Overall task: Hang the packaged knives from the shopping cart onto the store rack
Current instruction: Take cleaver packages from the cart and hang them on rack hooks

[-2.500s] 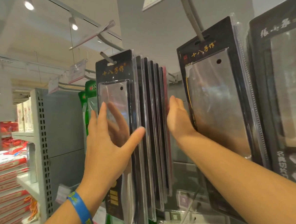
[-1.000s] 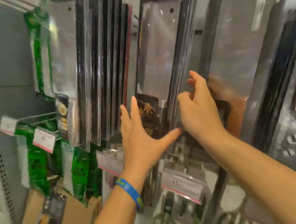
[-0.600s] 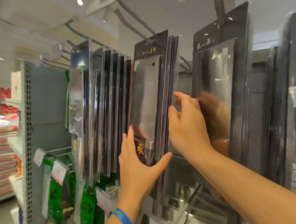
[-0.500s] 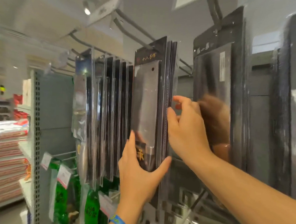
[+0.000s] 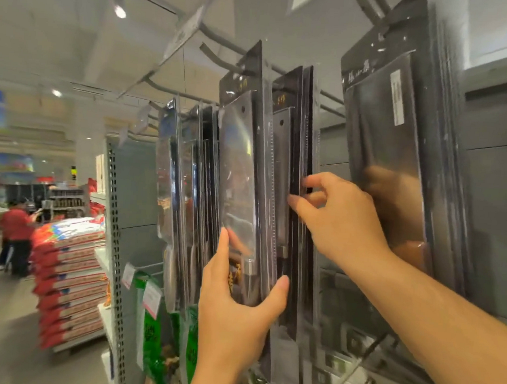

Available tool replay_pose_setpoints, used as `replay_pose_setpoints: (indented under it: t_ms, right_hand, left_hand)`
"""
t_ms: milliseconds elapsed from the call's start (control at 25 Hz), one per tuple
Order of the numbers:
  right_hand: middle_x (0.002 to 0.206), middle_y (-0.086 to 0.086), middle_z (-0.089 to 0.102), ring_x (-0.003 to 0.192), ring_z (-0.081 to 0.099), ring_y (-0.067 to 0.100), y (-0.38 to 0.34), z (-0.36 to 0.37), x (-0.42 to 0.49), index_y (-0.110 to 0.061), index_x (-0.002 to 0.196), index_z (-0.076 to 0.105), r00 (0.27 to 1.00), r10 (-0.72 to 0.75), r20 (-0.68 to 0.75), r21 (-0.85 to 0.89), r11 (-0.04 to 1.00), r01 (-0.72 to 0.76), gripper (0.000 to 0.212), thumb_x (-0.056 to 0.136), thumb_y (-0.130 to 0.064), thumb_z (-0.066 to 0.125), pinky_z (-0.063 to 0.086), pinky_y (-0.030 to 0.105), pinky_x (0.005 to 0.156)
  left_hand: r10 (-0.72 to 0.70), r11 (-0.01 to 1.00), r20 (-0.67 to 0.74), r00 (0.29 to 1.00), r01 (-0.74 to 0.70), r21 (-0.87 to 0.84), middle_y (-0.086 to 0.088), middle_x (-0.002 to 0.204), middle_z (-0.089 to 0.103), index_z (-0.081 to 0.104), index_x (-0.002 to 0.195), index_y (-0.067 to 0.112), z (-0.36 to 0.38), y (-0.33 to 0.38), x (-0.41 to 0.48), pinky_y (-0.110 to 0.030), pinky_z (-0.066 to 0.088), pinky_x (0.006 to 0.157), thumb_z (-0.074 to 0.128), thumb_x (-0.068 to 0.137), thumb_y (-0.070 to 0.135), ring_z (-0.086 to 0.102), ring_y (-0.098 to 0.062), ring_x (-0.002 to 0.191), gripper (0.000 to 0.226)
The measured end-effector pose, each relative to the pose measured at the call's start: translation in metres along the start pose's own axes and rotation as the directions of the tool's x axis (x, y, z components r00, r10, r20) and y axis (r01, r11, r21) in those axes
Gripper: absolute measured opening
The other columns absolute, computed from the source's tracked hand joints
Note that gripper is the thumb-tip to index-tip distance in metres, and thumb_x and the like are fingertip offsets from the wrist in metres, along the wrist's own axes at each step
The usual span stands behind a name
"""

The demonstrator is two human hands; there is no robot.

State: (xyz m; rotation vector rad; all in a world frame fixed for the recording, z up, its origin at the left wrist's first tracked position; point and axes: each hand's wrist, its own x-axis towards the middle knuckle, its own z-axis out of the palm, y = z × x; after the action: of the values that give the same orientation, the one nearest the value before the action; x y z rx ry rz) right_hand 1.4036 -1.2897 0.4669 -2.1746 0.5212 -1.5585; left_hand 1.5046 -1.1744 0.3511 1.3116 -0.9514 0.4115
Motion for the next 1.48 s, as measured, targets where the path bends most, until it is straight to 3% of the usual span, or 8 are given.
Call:
replay_pose_setpoints:
  t_ms: [240,400,640,760,840,1000,1280,1480]
  right_hand:
    - [0.091,-0.015,0.069,0.085,0.066,0.003,0.007,0.007,0.000,-0.031,0.134,0.056,0.980,0.037,0.193,0.149,0.987,-0.067,0.044,0.094,-0.043,0.070,0.048,0.022,0.069]
    - [0.069,-0.014,0.065,0.065,0.059,-0.005,0.014,0.014,-0.005,-0.033,0.133,0.053,0.981,0.009,0.195,0.174,0.984,-0.044,0.040,0.097,-0.048,0.062,0.042,0.023,0.063]
    - [0.129,-0.009,0.053,0.104,0.052,0.007,0.015,0.019,-0.004,-0.033,0.153,0.034,0.956,0.066,0.286,0.209,0.969,-0.129,0.070,0.094,-0.052,0.065,0.037,0.013,0.071]
    - [0.145,0.000,0.055,0.108,0.059,0.013,0.017,0.020,-0.007,-0.030,0.150,0.035,0.948,0.067,0.312,0.176,0.976,-0.127,0.060,0.099,-0.037,0.066,0.051,0.026,0.081]
    - [0.142,0.003,0.058,0.108,0.066,0.020,0.019,0.020,-0.010,-0.028,0.151,0.035,0.946,0.077,0.314,0.163,0.978,-0.134,0.057,0.101,-0.028,0.063,0.056,0.041,0.091]
    - [0.131,0.001,0.066,0.104,0.069,0.022,0.012,0.022,-0.013,-0.024,0.144,0.041,0.943,0.055,0.329,0.200,0.972,-0.126,0.050,0.099,-0.024,0.064,0.056,0.053,0.093]
    - [0.133,0.001,0.067,0.106,0.070,0.021,0.007,0.021,-0.019,-0.026,0.141,0.045,0.932,0.002,0.362,0.235,0.967,-0.094,0.048,0.098,-0.025,0.067,0.056,0.049,0.095]
    - [0.115,-0.007,0.071,0.098,0.070,0.013,-0.001,0.018,-0.022,-0.026,0.132,0.049,0.925,-0.049,0.377,0.228,0.973,-0.041,0.039,0.097,-0.027,0.066,0.055,0.047,0.093]
  left_hand:
    - [-0.034,0.999,-0.015,0.999,0.034,0.022,0.053,0.122,0.033,0.013,0.147,0.063,-0.010,0.002,-0.002,-0.011,0.033,0.084,0.070,0.054,0.074,0.030,0.032,0.114,0.110]
    - [-0.040,0.997,-0.084,0.996,0.045,0.065,0.038,0.130,0.040,0.014,0.144,0.067,-0.017,0.002,-0.003,-0.024,0.038,0.099,0.073,0.047,0.078,0.037,0.018,0.122,0.114]
    - [-0.090,0.993,0.021,0.996,0.088,0.085,0.030,0.139,0.036,0.006,0.141,0.071,-0.028,0.007,0.002,-0.040,0.039,0.108,0.067,0.041,0.093,0.039,0.001,0.130,0.120]
    - [-0.109,0.992,0.044,0.993,0.105,0.073,0.030,0.145,0.032,0.004,0.140,0.072,-0.031,0.008,0.002,-0.041,0.038,0.110,0.066,0.040,0.094,0.036,-0.001,0.135,0.120]
    - [-0.111,0.992,0.046,0.993,0.107,0.067,0.031,0.149,0.028,0.004,0.140,0.071,-0.032,0.009,0.001,-0.040,0.036,0.112,0.065,0.042,0.095,0.033,-0.001,0.137,0.117]
    - [-0.083,0.993,0.031,0.996,0.080,0.089,0.034,0.152,0.020,0.002,0.141,0.070,-0.030,0.008,-0.001,-0.034,0.030,0.112,0.061,0.048,0.095,0.025,0.001,0.141,0.113]
    - [-0.065,0.992,0.038,0.997,0.060,0.113,0.022,0.147,0.032,0.003,0.143,0.069,-0.025,0.003,0.002,-0.037,0.035,0.113,0.064,0.054,0.090,0.034,-0.004,0.137,0.110]
    - [-0.067,0.990,-0.004,0.998,0.066,0.127,0.026,0.151,0.029,0.003,0.143,0.069,-0.026,0.003,0.007,-0.041,0.034,0.116,0.069,0.053,0.086,0.030,-0.003,0.141,0.113]
